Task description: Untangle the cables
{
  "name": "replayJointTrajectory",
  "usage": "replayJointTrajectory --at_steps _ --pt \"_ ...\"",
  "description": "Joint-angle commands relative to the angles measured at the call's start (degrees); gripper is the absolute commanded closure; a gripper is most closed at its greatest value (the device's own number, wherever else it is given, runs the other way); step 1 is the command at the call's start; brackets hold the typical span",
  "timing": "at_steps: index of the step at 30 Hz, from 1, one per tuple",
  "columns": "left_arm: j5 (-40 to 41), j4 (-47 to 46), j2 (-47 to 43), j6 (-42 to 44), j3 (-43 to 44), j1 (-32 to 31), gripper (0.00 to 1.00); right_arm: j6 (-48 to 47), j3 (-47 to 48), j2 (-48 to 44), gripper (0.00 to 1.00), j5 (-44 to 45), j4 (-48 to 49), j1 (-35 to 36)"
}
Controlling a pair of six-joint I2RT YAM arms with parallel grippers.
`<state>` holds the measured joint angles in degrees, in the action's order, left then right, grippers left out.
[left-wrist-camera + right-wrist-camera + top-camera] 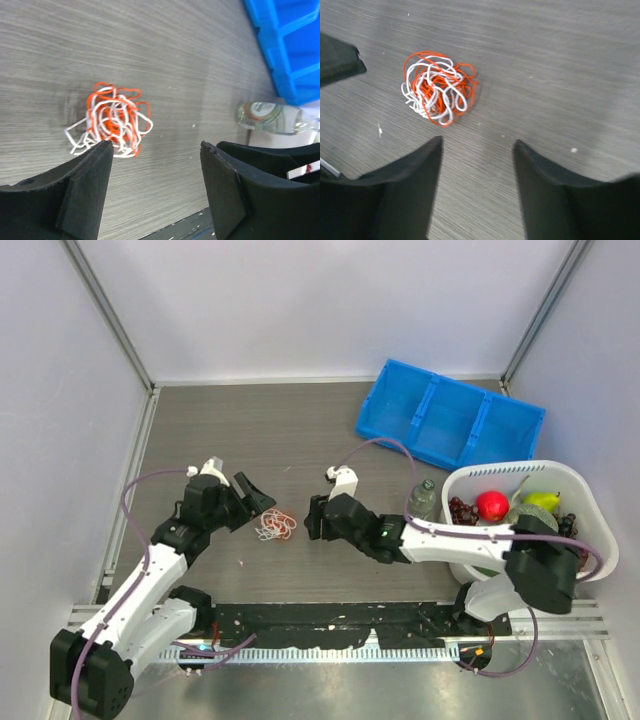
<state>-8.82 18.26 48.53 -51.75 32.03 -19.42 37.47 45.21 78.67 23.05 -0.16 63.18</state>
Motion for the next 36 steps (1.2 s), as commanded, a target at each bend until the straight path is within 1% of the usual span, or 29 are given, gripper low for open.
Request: replayJointTrajectory --at_steps 1,2,4,6,8,10,11,13,14,16,18,21,26,28,30,31,34,36 --pt "-2.06 -1.36 -0.28 2.53 -4.07 0.08 0.33 -0.82 3.3 5.69 0.46 -5.46 10.52 -0.59" --pt "-3.82 -3.74 0.15 2.35 -5.3 0.08 0.35 -0.82 3.48 7.27 0.55 -7.82 12.28 -0.95" --pt "-5.94 -6.56 1.12 2.0 -6.28 0.08 0.37 -0.56 4.0 9.73 0.61 -10.64 13.61 -3.23" --pt "-6.3 -6.66 2.09 2.09 -6.11 0.08 0.41 0.4 3.05 11.75 0.6 -13.54 16.41 -5.51" --pt "-6.21 -6.49 2.35 2.53 -6.36 0.08 0.42 1.37 2.43 13.95 0.54 -18.62 20.8 -7.7" --pt "-6.03 -6.75 2.09 2.53 -6.98 0.08 0.42 1.11 3.04 15.97 0.5 -20.76 22.75 -8.59" --pt "-6.12 -7.44 1.92 2.35 -7.59 0.08 0.4 0.07 3.39 16.68 0.5 -20.94 22.93 -8.6" --pt "-6.38 -8.76 1.74 1.91 -8.65 0.08 0.31 -1.35 5.67 19.74 0.5 -21.38 21.27 -8.51" --pt "-6.39 -9.29 2.09 1.65 -9.0 0.08 0.26 -2.13 7.33 20.63 0.5 -21.38 20.56 -8.6" --pt "-6.39 -9.39 3.23 2.0 -9.27 0.08 0.24 -3.1 9.1 22.83 0.53 -21.38 18.8 -8.51" --pt "-6.04 -9.21 3.93 2.61 -9.09 0.08 0.24 -4.07 9.72 23.89 0.57 -20.15 18.36 -8.42" --pt "-5.68 -9.47 4.38 3.14 -9.35 0.08 0.27 -5.22 10.16 24.86 0.62 -18.74 18.01 -8.25" --pt "-5.51 -11.05 5.6 2.97 -10.32 0.08 0.3 -5.83 11.56 27.06 0.66 -20.14 17.83 -7.98" --pt "-5.86 -11.4 6.31 2.97 -10.32 0.08 0.31 -6.01 11.3 26.54 0.66 -19.8 18.09 -7.19" --pt "-6.03 -11.93 6.92 3.05 -10.32 0.08 0.33 -6.71 11.13 25.13 0.61 -17.44 17.05 -6.05" --pt "-6.03 -12.11 7.01 3.05 -10.41 0.08 0.34 -7.23 11.13 24.6 0.59 -16.29 16.08 -5.35" --pt "-5.95 -12.99 7.36 2.97 -10.76 0.08 0.39 -7.94 10.6 21.54 0.56 -12.25 13.53 -4.03" --pt "-5.86 -13.16 7.54 3.05 -10.76 0.0 0.45 -7.68 8.85 19.43 0.55 -12.06 15.0 -3.76"
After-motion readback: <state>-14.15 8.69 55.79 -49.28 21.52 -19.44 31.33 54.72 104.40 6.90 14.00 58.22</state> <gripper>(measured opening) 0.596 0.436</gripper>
